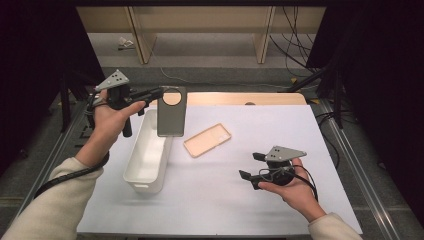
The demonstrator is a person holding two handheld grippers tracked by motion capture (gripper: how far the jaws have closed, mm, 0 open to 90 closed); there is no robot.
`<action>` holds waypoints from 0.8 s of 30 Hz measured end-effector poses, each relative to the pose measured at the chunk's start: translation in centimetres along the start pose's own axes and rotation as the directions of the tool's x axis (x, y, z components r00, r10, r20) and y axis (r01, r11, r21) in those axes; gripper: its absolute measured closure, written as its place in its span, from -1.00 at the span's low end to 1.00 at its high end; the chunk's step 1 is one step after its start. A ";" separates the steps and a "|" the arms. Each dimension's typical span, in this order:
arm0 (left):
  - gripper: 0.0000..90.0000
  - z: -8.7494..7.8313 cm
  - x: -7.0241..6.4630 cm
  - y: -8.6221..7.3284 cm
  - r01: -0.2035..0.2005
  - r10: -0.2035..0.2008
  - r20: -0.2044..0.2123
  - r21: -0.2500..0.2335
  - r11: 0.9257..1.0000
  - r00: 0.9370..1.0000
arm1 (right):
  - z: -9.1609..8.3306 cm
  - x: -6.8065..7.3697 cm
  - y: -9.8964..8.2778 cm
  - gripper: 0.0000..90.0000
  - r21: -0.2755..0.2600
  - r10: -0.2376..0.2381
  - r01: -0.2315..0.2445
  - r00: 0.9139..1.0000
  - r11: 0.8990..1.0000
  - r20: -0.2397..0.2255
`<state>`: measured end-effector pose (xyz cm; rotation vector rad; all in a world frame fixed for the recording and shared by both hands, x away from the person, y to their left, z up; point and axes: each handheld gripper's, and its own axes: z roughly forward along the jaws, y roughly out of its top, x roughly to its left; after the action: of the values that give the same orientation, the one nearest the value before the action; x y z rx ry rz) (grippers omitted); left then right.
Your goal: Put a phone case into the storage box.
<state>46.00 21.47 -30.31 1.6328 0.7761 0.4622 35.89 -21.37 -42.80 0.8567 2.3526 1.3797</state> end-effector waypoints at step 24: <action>0.81 -0.5 2.4 -0.1 0.007 -0.007 -0.060 0.001 1.000 0.998 | 0.0 -0.1 0.0 -0.62 -0.019 0.006 -0.006 1.000 1.000 0.014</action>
<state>47.31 23.53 -30.57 1.6228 0.8264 0.5081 35.98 -21.44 -42.84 0.8662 2.3244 1.3921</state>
